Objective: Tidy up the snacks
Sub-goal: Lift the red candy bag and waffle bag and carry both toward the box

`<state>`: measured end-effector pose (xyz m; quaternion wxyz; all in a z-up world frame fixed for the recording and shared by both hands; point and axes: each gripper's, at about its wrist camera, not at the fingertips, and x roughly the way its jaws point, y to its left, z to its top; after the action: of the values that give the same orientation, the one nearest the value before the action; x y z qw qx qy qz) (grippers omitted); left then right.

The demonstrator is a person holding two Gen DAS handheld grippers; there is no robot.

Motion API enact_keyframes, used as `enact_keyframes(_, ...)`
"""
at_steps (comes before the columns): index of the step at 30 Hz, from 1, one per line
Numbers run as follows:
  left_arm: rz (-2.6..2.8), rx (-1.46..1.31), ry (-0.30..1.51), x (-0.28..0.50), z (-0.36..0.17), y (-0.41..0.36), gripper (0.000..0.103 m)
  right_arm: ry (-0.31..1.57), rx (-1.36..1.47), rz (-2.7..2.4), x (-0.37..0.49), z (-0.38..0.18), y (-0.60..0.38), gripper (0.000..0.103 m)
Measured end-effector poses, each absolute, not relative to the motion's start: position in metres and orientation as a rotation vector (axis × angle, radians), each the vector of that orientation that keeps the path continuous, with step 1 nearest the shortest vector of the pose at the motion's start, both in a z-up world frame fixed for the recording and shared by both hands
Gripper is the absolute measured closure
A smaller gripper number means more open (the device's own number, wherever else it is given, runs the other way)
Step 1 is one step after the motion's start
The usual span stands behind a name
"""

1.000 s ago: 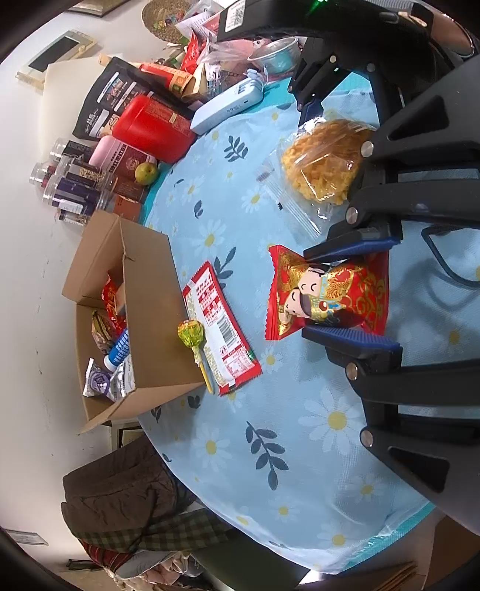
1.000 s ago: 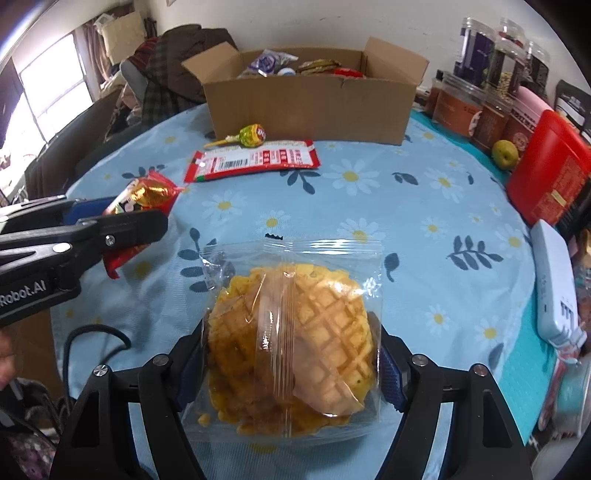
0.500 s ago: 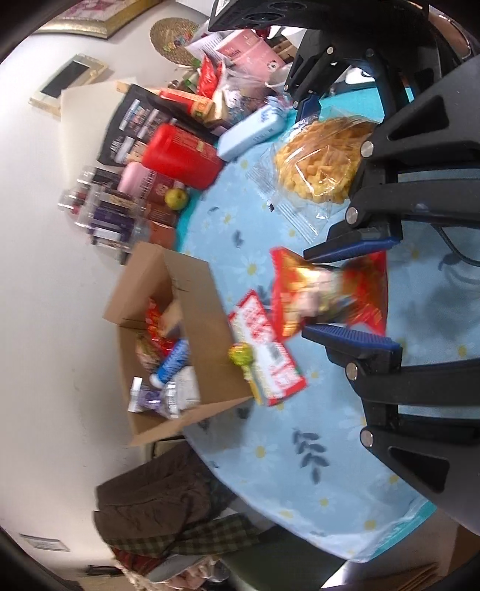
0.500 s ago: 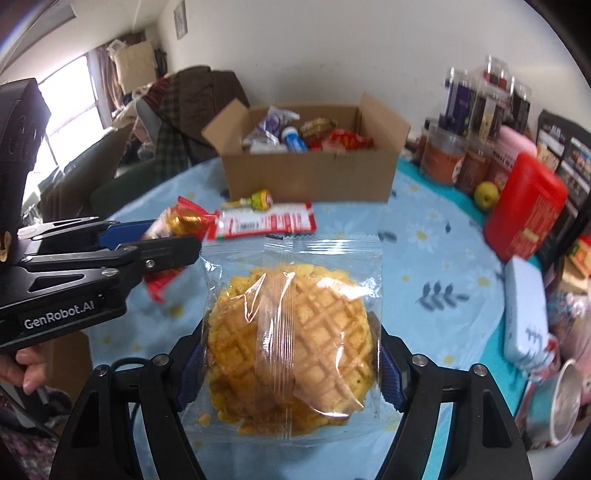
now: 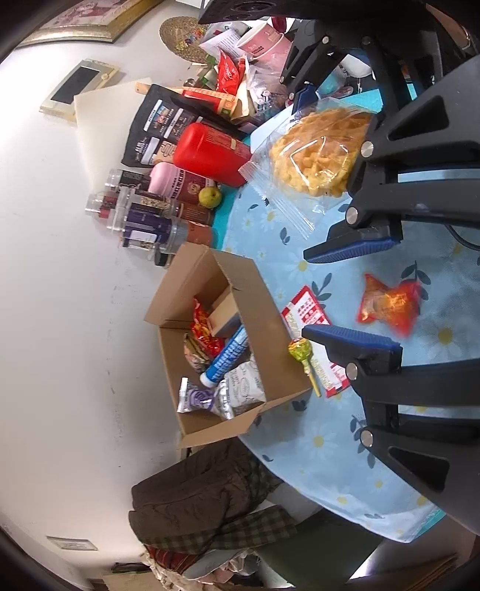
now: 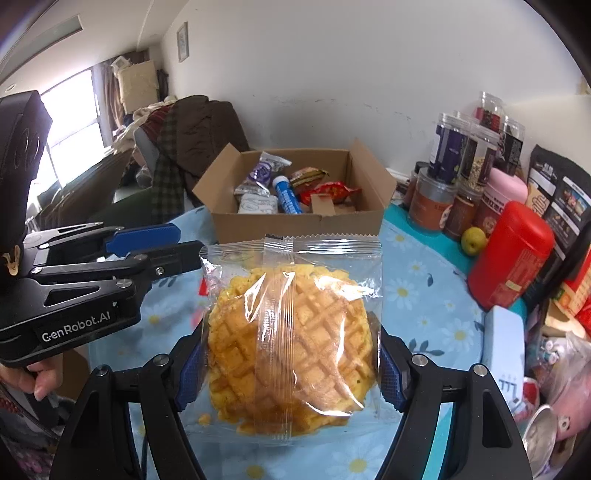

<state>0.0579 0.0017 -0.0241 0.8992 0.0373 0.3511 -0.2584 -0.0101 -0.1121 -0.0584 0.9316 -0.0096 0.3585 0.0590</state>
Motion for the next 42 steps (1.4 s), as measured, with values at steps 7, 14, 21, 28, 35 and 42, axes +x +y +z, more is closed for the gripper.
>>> enact_keyframes(7,-0.527,0.078,0.779,0.059,-0.040,0.001,0.069,0.787,0.009,0.120,-0.010,-0.077,-0.119,0.027)
enact_keyframes(14,-0.526,0.077,0.848,0.062,-0.062,0.004,0.069,0.836,0.042,0.096,-0.015,-0.097,-0.126,0.027)
enact_keyframes(21,-0.536,0.072,0.933,0.069,-0.088,0.003,0.069,0.874,0.075,0.081,-0.017,-0.110,-0.133,0.027)
enact_keyframes(28,-0.566,0.078,0.982,0.074,-0.104,-0.006,0.069,0.901,0.086,0.079,-0.014,-0.121,-0.136,0.027)
enact_keyframes(35,-0.575,0.126,1.026,0.079,-0.120,-0.015,0.069,0.926,0.095,0.078,-0.009,-0.128,-0.140,0.027)
enact_keyframes(42,-0.576,0.110,1.081,0.084,-0.136,-0.013,0.069,0.943,0.106,0.079,-0.005,-0.133,-0.143,0.027)
